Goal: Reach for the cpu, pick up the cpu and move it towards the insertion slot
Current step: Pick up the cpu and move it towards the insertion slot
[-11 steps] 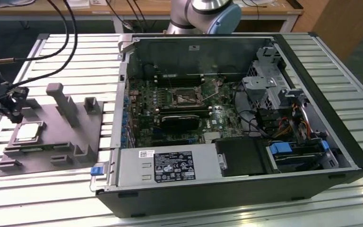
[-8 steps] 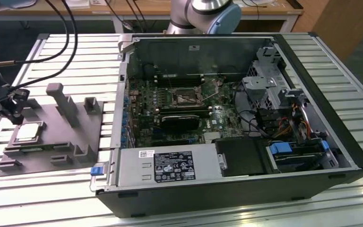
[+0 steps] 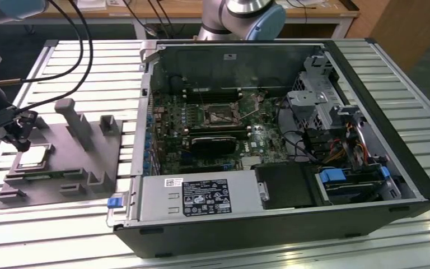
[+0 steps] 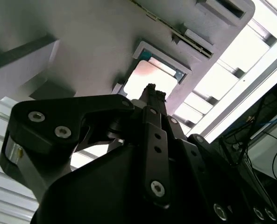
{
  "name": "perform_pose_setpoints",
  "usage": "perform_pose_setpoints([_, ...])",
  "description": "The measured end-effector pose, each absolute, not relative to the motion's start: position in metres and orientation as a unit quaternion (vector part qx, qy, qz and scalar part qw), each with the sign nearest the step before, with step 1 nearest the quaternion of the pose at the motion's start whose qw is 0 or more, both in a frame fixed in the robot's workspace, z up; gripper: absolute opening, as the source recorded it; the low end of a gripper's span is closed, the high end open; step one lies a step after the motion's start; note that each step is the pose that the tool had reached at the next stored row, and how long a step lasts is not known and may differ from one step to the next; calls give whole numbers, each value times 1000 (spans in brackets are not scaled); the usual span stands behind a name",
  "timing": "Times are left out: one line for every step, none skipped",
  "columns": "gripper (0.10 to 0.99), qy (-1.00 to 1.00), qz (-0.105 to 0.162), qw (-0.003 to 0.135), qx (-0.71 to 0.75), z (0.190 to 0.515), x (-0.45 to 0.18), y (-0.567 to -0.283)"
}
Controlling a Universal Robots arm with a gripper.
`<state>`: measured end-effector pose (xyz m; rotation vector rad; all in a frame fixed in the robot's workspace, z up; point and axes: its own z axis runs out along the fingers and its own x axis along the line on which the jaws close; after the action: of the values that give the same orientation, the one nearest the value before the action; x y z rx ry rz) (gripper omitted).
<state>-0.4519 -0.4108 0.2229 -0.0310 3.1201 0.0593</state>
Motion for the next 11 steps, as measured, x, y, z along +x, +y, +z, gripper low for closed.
perform_pose_setpoints([106,1000,19,10,-10,223,-452,-411])
perform_pose_setpoints([106,1000,19,10,-10,223,-452,-411])
perform_pose_setpoints([106,1000,19,10,-10,223,-452,-411])
perform_pose_setpoints([106,1000,19,10,-10,223,-452,-411])
perform_pose_setpoints([106,1000,19,11,-10,221,-452,-411])
perform_pose_setpoints([106,1000,19,11,-10,220,-453,-411])
perform_pose_setpoints([106,1000,19,11,-10,218,-453,-411])
perform_pose_setpoints([106,1000,19,10,-10,216,-453,-411])
perform_pose_setpoints([106,1000,19,11,-10,214,-453,-411])
perform_pose_setpoints([106,1000,19,11,-10,213,-453,-411])
perform_pose_setpoints([106,1000,19,11,-10,211,-453,-411])
